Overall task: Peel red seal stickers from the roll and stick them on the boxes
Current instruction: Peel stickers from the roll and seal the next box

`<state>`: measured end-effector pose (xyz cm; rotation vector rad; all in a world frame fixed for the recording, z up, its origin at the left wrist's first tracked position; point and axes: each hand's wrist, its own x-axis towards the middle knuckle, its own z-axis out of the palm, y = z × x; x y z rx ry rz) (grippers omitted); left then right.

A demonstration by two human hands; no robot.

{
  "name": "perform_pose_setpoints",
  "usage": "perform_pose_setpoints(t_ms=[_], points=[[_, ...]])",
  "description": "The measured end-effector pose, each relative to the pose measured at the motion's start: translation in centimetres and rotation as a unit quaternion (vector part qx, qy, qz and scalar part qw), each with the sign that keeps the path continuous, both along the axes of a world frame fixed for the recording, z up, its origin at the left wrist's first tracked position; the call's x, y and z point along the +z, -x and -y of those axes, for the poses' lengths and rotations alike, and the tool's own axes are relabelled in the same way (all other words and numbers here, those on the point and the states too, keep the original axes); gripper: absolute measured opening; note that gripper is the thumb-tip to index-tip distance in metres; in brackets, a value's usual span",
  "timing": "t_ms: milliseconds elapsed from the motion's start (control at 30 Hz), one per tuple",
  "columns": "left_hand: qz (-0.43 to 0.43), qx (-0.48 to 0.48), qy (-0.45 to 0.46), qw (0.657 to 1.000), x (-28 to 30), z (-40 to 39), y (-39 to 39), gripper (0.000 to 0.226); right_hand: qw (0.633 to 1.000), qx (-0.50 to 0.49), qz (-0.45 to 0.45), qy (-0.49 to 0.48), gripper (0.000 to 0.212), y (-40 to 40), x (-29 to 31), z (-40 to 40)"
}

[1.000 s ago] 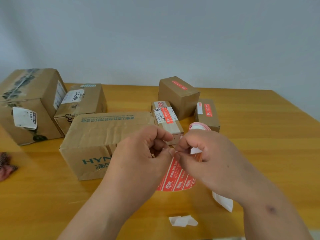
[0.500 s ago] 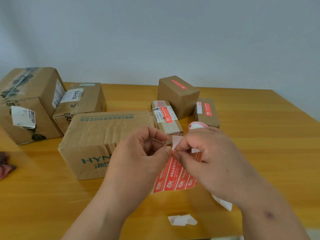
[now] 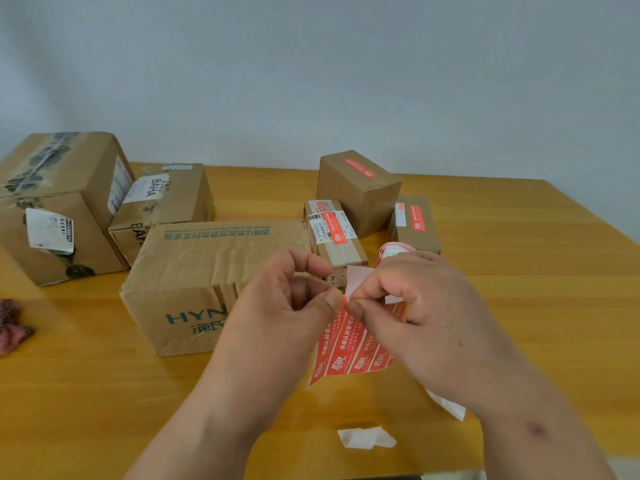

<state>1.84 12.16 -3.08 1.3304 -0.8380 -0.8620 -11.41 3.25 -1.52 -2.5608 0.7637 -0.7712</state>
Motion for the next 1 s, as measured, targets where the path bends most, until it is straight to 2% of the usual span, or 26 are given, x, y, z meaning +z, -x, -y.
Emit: perform_pose_setpoints(t_ms=[167,233,300,367,467,633,833,1000], points=[[-0.039,-0.002,0.002,0.999,0.0,0.0,-0.1,0.013,0.999,-0.009,-0.014,-0.027,0.023,0.0,0.3,-0.1],[-0.032,-0.001,0.001,1.0,0.2,0.0,-0.1,0.022,0.995,-0.008,-0.013,-0.097,0.025,0.1,0.7,-0.1],[-0.019,0.008,0.004,1.0,0.4,0.0,-0.1,0.021,0.983,-0.001,-0.007,-0.184,0.017,0.3,1.2,-0.2],[0.0,0.015,0.002,1.0,0.4,0.1,-0.2,0.022,0.974,0.002,-0.005,-0.224,0.013,0.4,1.3,-0.2],[0.019,0.019,0.0,1.0,0.5,0.1,-0.2,0.031,0.977,0.006,-0.008,-0.215,0.017,0.3,1.2,-0.1],[0.011,0.026,0.001,1.0,0.3,0.3,-0.3,0.031,0.983,0.015,-0.001,-0.182,0.031,0.1,1.1,0.1],[-0.002,0.032,0.001,0.999,0.2,0.5,-0.4,0.025,0.985,0.019,0.023,-0.173,0.028,0.1,1.0,0.2],[0.035,0.0,-0.015,0.999,1.0,0.1,-0.8,0.046,0.982,0.013,0.023,-0.188,0.028,0.2,1.1,0.2]])
